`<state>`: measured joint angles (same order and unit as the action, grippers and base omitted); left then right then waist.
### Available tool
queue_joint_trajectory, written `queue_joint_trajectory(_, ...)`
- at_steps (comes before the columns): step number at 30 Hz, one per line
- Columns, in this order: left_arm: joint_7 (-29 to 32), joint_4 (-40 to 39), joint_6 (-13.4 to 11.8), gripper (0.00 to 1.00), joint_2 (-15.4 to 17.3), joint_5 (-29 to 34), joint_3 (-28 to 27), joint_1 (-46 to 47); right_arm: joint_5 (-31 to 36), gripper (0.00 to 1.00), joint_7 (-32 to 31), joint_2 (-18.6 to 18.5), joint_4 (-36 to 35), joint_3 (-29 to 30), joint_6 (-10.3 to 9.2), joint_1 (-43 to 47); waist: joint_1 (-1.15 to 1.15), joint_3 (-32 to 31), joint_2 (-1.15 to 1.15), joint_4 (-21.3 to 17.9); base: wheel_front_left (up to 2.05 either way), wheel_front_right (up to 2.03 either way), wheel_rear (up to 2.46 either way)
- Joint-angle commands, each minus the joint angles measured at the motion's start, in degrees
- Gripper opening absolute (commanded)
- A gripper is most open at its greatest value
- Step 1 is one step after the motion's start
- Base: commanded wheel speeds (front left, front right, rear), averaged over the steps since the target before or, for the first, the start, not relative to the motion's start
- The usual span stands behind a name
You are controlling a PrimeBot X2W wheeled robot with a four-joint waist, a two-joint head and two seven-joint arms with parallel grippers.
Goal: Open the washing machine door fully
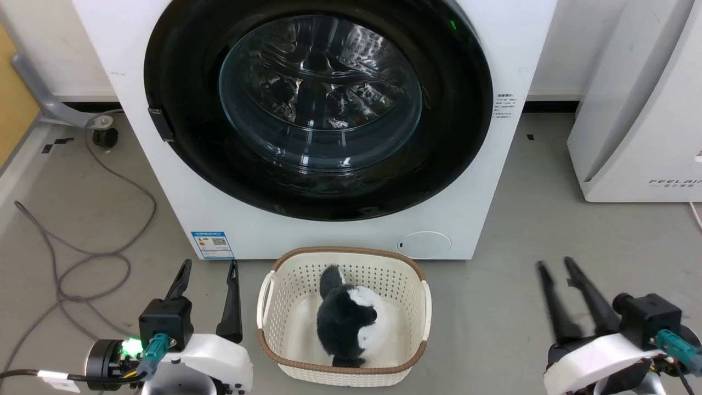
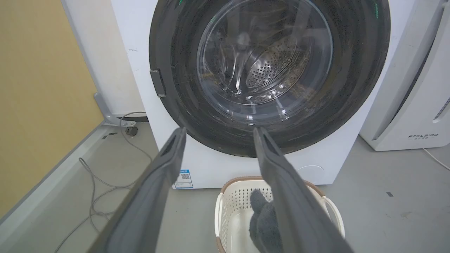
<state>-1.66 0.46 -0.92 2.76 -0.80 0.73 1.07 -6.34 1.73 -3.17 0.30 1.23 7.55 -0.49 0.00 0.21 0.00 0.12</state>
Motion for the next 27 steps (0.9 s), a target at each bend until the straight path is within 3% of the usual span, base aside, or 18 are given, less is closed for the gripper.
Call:
queue_joint_trajectory(1,-0.71,0.2,-0.38,1.0,0.02,-0.58,0.02,-0.08,-1.75,0.0,0.66,0.05,-0.1,0.22,-0.01,0.16,0.0,0.01,0.0,0.02,0.0,0.0,0.0)
queue_joint_trajectory(12,-1.91,0.34,-1.11,1.0,0.03,-1.2,0.5,-0.13,-11.43,0.0,1.85,0.07,0.75,-0.23,-0.02,-0.35,0.0,0.18,0.0,0.18,0.0,0.0,0.0)
queue_joint_trajectory(27,-3.71,0.24,-2.31,1.0,0.04,-2.24,1.15,0.11,-30.84,0.0,-0.16,0.1,3.44,2.39,-0.02,-2.68,0.0,1.05,0.0,0.73,0.0,0.0,0.0)
